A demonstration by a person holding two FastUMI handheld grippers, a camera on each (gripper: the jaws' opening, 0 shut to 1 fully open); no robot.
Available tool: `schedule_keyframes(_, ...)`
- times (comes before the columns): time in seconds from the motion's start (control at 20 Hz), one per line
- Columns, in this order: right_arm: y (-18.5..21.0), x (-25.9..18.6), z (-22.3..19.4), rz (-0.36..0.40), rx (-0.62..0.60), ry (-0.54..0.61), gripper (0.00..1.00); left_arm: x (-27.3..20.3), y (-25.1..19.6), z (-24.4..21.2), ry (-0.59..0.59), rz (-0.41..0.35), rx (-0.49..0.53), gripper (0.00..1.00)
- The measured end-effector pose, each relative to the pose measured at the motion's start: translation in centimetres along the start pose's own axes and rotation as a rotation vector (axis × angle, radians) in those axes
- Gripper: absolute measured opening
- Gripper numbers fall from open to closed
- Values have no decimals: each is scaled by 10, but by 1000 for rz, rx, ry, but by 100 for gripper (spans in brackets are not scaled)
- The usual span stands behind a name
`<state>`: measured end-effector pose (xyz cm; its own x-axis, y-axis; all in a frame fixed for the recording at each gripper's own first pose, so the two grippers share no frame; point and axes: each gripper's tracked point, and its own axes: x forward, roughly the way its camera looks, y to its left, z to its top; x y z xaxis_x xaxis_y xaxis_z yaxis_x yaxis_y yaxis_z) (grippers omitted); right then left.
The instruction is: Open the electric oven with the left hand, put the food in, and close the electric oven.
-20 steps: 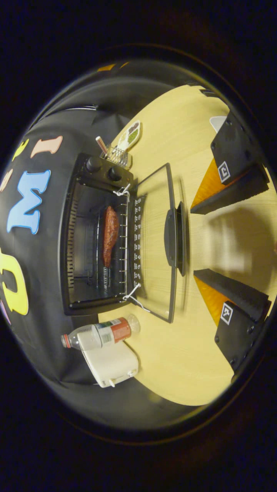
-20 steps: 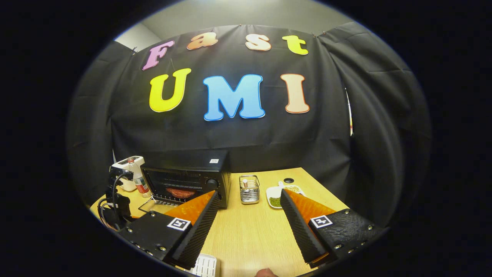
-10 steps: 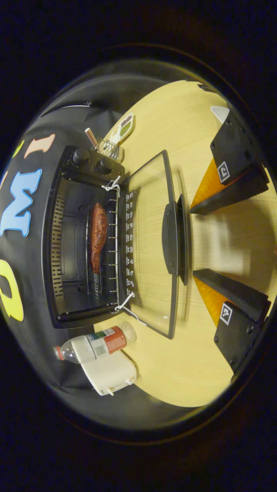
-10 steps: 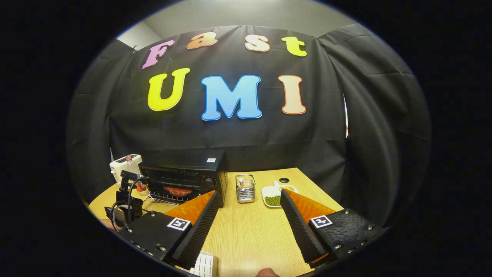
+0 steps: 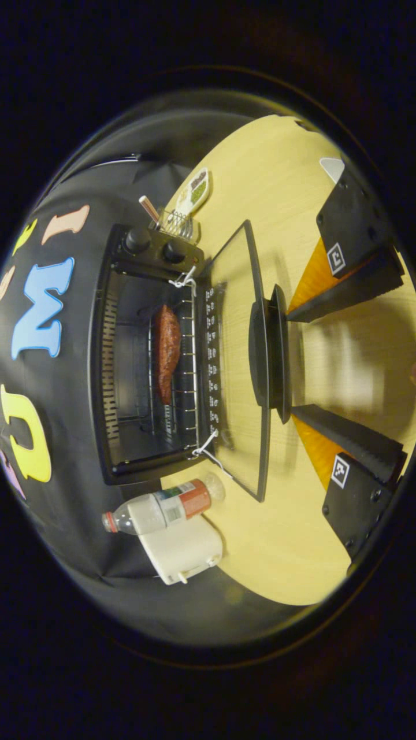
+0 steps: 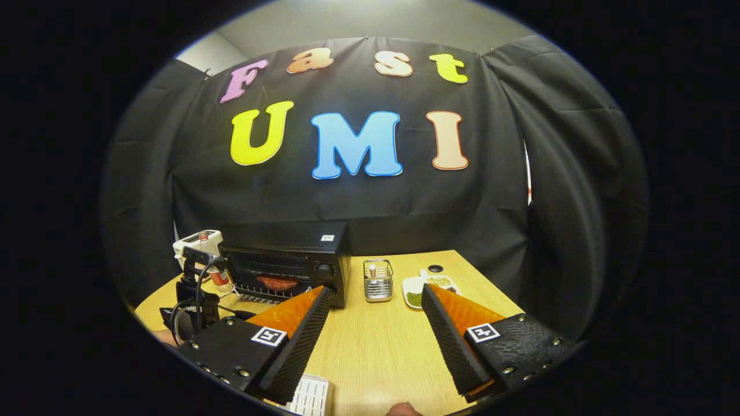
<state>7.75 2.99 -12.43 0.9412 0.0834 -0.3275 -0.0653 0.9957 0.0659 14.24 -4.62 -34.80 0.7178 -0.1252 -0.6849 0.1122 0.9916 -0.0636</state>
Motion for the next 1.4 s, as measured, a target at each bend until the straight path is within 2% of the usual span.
schedule_keyframes(0.1, 6, 3, 1, 17, 8, -1, 98, -5, 0, 16, -22, -1, -5, 97)
schedule_keyframes(0.15, 9, 5, 1, 26, 13, 0, 98, -6, 0, 21, -32, -1, -9, 100)
schedule_keyframes(0.3, 16, 10, 1, 47, 23, 0, 98, -14, 1, 39, -72, -3, -11, 97)
schedule_keyframes(0.35, 18, 9, -1, 52, 21, 0, 98, -17, 2, 45, -86, -2, -7, 100)
schedule_keyframes(0.4, 19, 8, -1, 56, 19, 0, 98, -19, 2, 51, -99, -1, -1, 97)
schedule_keyframes(0.5, 18, 4, 1, 60, 16, 0, 98, -22, 3, 65, -124, -1, 6, 97)
schedule_keyframes(0.85, 13, 6, -4, 32, 34, 11, 98, -23, 7, 102, -187, 5, 32, 100)
schedule_keyframes(0.95, 11, 7, -7, 26, 39, 20, 98, -21, 7, 113, -205, 3, 30, 96)
schedule_keyframes(1.05, 10, 5, -9, 20, 45, 26, 98, -19, 9, 123, -219, 3, 32, 100)
schedule_keyframes(1.15, 10, 6, -12, 13, 44, 30, 98, -15, 11, 131, -229, 5, 36, 94)
schedule_keyframes(1.2, 10, 6, -13, 10, 43, 30, 98, -13, 13, 135, -229, 7, 34, 97)
schedule_keyframes(1.4, 8, 6, -9, -1, 30, 21, 98, -15, 16, 154, -270, 4, 21, 97)
